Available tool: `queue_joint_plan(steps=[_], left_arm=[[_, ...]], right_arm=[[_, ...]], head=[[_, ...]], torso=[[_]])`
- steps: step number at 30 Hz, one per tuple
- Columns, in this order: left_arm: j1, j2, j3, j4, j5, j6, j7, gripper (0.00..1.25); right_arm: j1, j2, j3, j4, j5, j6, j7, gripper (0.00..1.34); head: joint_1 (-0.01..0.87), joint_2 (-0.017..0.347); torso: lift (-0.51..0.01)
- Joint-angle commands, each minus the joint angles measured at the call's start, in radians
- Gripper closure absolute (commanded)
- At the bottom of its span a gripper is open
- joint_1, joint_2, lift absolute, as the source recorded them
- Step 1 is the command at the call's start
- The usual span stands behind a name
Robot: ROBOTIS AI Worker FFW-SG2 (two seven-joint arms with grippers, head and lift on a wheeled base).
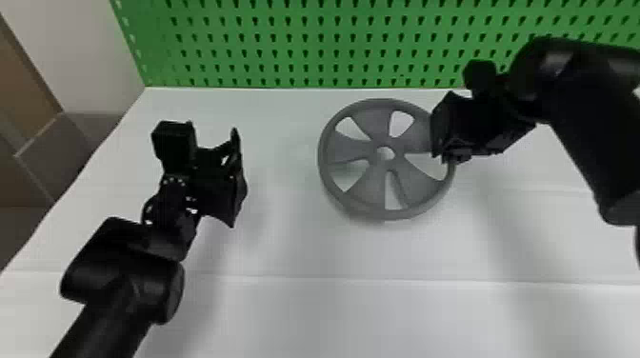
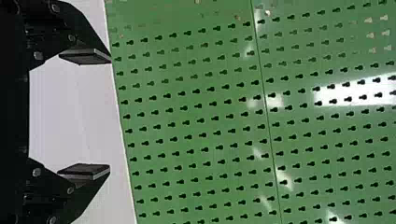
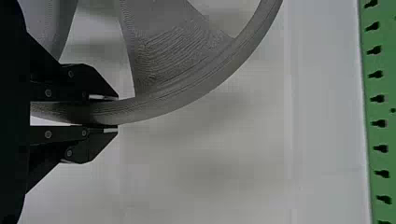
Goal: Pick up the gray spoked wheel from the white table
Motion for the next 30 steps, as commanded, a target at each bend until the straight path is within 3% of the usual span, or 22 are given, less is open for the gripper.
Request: queue_joint_plan(steps=[1, 12, 17, 30], left_arm=[[0.012, -0.001, 0.015, -0.013, 0.006, 0.000, 0.000, 0.42], [0.016, -0.005, 0.021, -0.022, 0.019, -0.002, 0.002, 0.42], [0.019, -0.009, 0.030, -0.028, 0.032, -0.002, 0.002, 0.42], [0.039, -0.041, 0.072, -0.060, 0.046, -0.015, 0.002, 0.43]], right_arm=[[0.038, -0.001, -0.014, -0.145, 0.039, -0.011, 0.000, 1.09], [0.179, -0.018, -0.118, -0.421, 0.045, -0.124, 0.021, 1.09], [0.255, -0.012, -0.182, -0.498, 0.040, -0.232, 0.077, 1.09], [0.467, 0.016, -0.221, -0.745, 0.152, -0.505, 0.089, 1.09]], head=[[0.779, 0.075], [0.779, 0.075], [0.779, 0.075], [0.779, 0.075]], torso=[[-0.095], [-0.095], [-0.095], [-0.095]])
